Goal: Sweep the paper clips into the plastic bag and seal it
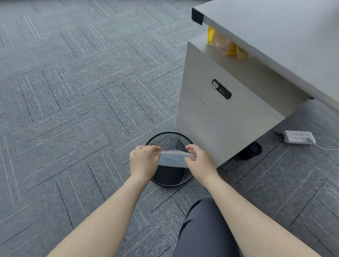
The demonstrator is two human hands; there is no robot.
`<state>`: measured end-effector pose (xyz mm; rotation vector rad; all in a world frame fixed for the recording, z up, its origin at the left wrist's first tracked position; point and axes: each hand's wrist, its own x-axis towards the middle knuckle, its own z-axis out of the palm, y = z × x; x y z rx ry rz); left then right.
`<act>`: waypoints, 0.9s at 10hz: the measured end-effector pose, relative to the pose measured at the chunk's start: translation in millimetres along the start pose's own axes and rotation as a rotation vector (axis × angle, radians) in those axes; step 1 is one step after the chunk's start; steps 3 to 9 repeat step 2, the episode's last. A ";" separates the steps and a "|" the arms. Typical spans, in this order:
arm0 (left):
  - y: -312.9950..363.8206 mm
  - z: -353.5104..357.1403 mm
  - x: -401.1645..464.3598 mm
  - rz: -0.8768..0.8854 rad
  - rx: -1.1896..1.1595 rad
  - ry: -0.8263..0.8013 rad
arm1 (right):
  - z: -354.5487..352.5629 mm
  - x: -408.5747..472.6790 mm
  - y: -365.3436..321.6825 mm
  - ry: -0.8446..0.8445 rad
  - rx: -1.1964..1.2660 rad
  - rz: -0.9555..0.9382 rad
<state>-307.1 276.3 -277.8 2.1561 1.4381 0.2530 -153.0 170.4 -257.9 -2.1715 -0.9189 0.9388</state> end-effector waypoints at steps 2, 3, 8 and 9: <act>1.8 5.2 4.8 -0.013 0.048 -0.027 | 0.4 1.8 10.3 0.013 -0.016 0.032; 1.8 5.2 4.8 -0.013 0.048 -0.027 | 0.4 1.8 10.3 0.013 -0.016 0.032; 1.8 5.2 4.8 -0.013 0.048 -0.027 | 0.4 1.8 10.3 0.013 -0.016 0.032; 1.8 5.2 4.8 -0.013 0.048 -0.027 | 0.4 1.8 10.3 0.013 -0.016 0.032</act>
